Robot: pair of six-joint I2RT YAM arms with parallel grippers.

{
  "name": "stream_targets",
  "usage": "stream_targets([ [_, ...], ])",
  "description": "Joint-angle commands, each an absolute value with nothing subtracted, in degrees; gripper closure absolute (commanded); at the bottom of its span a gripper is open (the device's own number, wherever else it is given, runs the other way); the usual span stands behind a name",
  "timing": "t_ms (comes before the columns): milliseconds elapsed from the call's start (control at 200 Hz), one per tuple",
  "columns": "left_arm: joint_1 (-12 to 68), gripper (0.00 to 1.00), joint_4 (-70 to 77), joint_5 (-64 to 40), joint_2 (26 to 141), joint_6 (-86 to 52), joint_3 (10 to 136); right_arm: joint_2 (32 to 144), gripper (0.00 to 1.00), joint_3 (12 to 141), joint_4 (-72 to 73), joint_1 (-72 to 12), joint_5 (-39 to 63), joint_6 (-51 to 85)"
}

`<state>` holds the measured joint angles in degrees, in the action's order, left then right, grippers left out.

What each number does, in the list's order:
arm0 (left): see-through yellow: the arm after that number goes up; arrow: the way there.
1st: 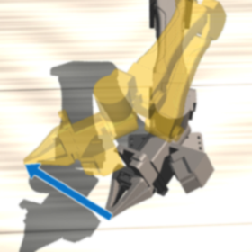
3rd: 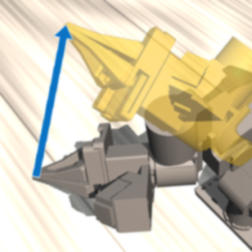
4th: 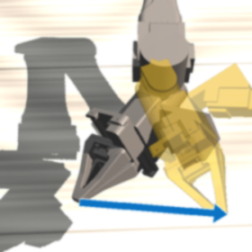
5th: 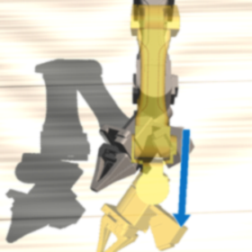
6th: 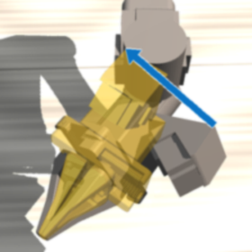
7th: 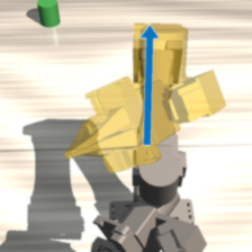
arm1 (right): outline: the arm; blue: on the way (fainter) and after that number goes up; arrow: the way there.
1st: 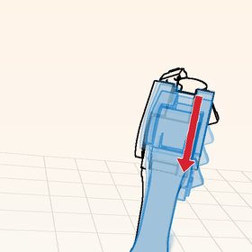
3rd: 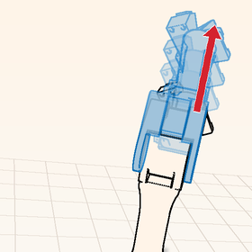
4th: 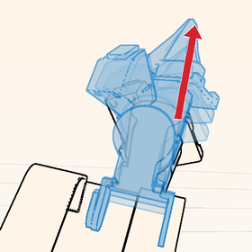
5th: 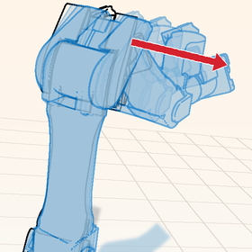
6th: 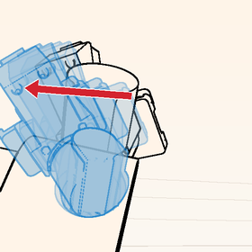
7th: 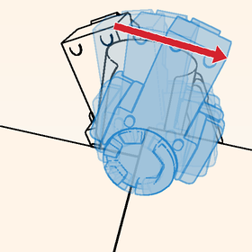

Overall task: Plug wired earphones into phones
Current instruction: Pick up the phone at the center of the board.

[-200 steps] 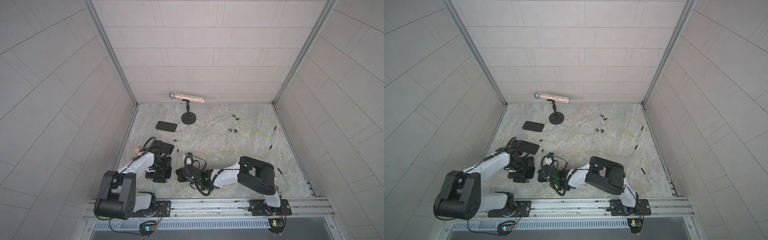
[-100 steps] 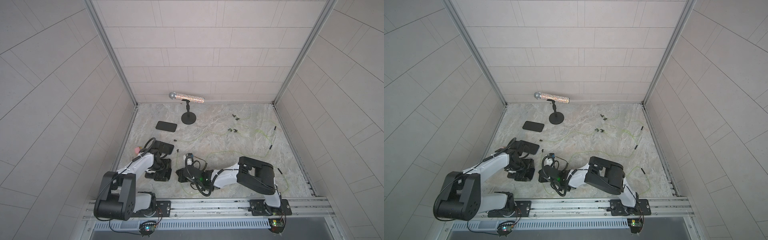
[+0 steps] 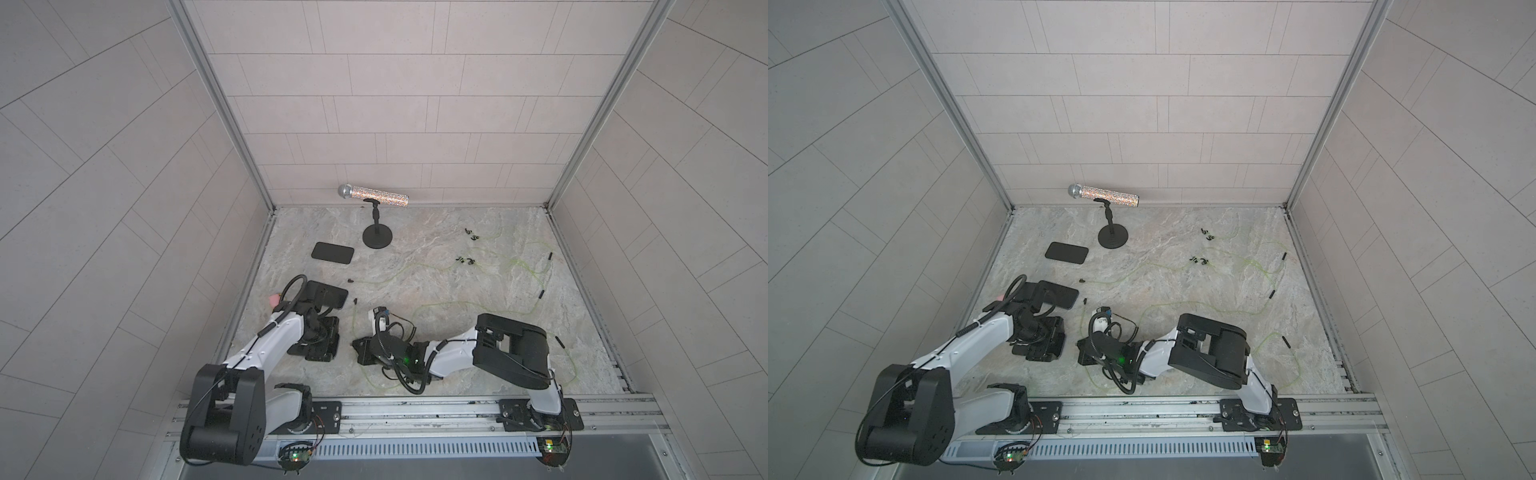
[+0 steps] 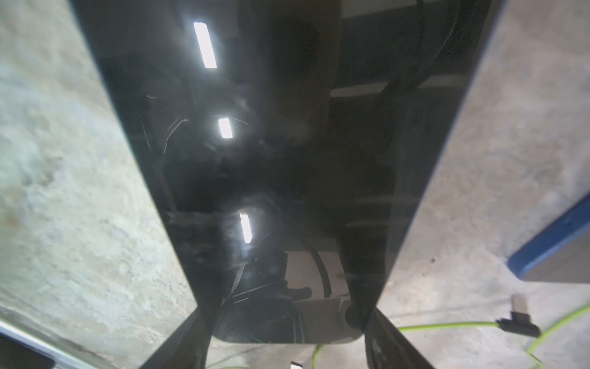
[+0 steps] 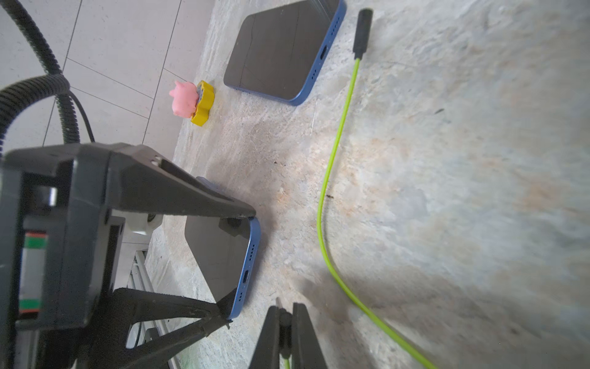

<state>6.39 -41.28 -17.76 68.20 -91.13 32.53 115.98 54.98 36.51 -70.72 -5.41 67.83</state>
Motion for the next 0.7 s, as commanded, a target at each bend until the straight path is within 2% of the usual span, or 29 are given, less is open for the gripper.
stream_targets([
  [0,6.25,0.29,-41.23,-19.32,65.61,-93.82,32.66,116.87,1.00,54.62,39.49,-70.84,-5.67,69.28],
  [320,6.29,0.29,-39.55,-20.33,58.53,-98.93,29.70,118.53,1.00,58.14,40.08,-70.84,-4.70,70.31],
  [695,6.32,0.30,-37.97,-20.77,57.62,-100.08,28.16,118.74,1.00,58.89,39.57,-70.84,-6.70,70.58],
])
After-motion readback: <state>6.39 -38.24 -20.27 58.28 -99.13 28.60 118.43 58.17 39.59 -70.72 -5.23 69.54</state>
